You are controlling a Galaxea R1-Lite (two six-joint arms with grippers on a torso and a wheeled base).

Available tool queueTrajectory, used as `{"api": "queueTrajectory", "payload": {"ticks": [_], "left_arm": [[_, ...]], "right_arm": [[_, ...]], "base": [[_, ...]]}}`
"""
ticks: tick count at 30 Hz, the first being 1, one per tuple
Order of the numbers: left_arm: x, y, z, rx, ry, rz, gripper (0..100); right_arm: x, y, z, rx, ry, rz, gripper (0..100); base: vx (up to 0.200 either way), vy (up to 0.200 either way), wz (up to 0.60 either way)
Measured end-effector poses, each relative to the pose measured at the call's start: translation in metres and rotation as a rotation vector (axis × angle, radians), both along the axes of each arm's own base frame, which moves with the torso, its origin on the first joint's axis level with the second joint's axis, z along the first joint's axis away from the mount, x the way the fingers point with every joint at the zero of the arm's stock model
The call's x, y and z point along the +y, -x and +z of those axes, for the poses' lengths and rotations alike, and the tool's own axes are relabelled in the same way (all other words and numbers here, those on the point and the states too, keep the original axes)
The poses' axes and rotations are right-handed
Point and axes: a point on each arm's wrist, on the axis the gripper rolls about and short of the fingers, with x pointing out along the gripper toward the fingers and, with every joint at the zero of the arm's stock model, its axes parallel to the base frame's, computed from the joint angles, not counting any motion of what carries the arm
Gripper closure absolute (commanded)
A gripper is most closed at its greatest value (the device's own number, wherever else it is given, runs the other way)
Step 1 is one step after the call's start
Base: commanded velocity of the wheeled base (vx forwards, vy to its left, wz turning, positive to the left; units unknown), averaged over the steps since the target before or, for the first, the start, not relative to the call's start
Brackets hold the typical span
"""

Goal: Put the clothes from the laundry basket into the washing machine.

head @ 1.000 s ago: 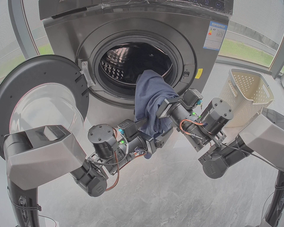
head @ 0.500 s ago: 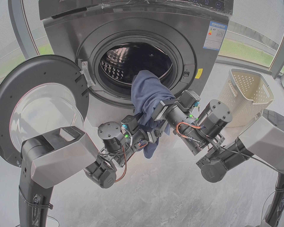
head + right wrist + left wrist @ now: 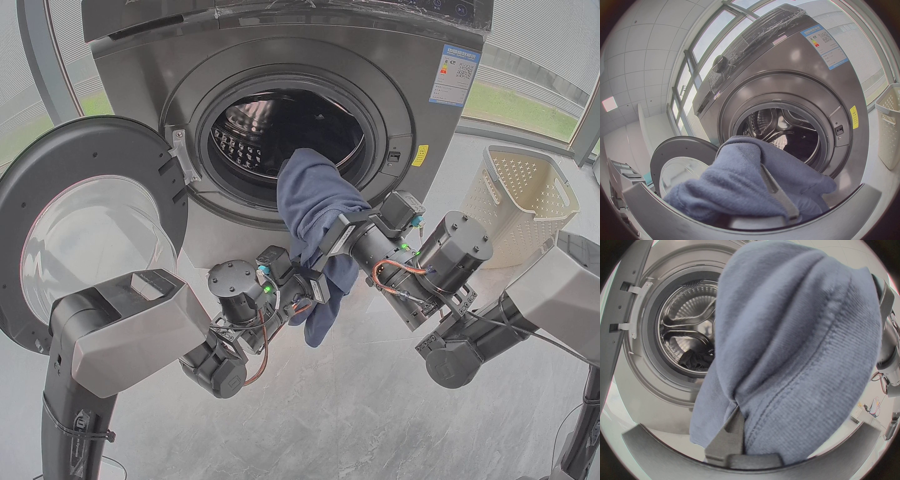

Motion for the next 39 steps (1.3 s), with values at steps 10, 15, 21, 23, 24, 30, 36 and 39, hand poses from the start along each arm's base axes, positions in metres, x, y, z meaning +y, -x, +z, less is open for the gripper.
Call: {"api": "queueTrajectory", "payload": {"ticks": [10, 15, 21, 23, 24, 30, 36, 39], "left_arm": [[0.022, -0.004, 0.017, -0.009, 0.026, 0.057, 100], [0.032, 0.007, 0.041, -0.025, 0.054, 0.063, 100], [0.039, 0.025, 0.064, -0.043, 0.073, 0.053, 100], [0.041, 0.031, 0.07, -0.047, 0.079, 0.048, 100], [0.041, 0.033, 0.072, -0.05, 0.081, 0.046, 100], [0.044, 0.038, 0.081, -0.068, 0.095, 0.047, 100], [0.044, 0.041, 0.085, -0.073, 0.101, 0.042, 100], [0.044, 0.041, 0.085, -0.072, 0.101, 0.042, 100]], "right_arm": [[-0.025, -0.002, 0.003, 0.019, 0.002, -0.046, 100], [-0.045, -0.01, -0.005, 0.05, 0.019, -0.096, 100], [-0.053, -0.021, -0.024, 0.096, 0.052, -0.124, 100], [-0.053, -0.025, -0.031, 0.109, 0.062, -0.129, 100], [-0.053, -0.026, -0.034, 0.114, 0.065, -0.13, 100], [-0.05, -0.028, -0.041, 0.13, 0.074, -0.126, 0], [-0.05, -0.021, -0.044, 0.146, 0.097, -0.112, 0], [-0.051, -0.012, -0.05, 0.159, 0.141, -0.087, 0]], "base": [[0.0, 0.0, 0.0], [0.0, 0.0, 0.0], [0.0, 0.0, 0.0], [0.0, 0.0, 0.0], [0.0, 0.0, 0.0], [0.0, 0.0, 0.0], [0.0, 0.0, 0.0], [0.0, 0.0, 0.0]]}}
